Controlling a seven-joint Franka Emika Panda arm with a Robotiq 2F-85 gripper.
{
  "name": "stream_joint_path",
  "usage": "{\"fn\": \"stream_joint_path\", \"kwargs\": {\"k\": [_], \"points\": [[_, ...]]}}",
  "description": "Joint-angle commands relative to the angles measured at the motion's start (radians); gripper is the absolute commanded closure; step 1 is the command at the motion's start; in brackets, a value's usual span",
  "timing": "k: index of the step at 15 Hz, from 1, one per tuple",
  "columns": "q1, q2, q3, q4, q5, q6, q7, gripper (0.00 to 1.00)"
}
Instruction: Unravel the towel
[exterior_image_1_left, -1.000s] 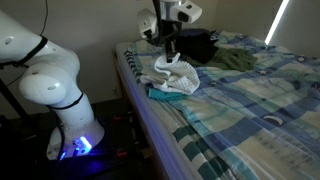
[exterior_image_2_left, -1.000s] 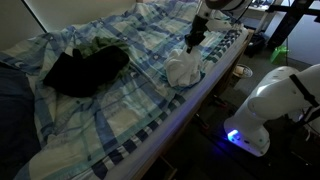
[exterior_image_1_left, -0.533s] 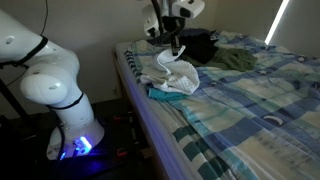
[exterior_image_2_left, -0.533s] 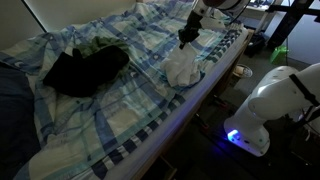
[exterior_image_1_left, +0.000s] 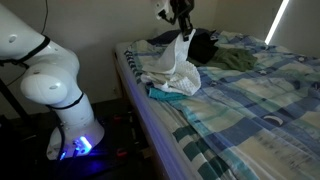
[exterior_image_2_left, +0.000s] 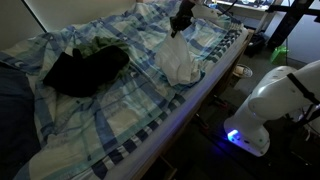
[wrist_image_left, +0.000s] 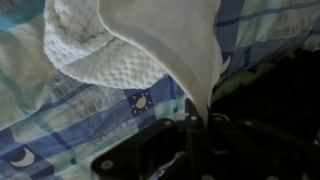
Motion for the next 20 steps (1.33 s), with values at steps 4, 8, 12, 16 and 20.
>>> {"fn": "stream_joint_path", "kwargs": {"k": [4, 8, 12, 16, 20], "points": [[-0.008, 0.143, 0.042, 0.199, -0.042, 0.007, 0.12, 0.99], [0.002, 0.138, 0.042, 0.205, -0.05, -0.001, 0.15, 0.96], [0.0, 0.154, 0.056, 0.236, -0.062, -0.001, 0.189, 0.96], [0.002, 0.156, 0.085, 0.234, -0.07, 0.029, 0.236, 0.99], [-0.001, 0.221, 0.126, 0.31, -0.062, 0.098, 0.369, 0.99]]}}
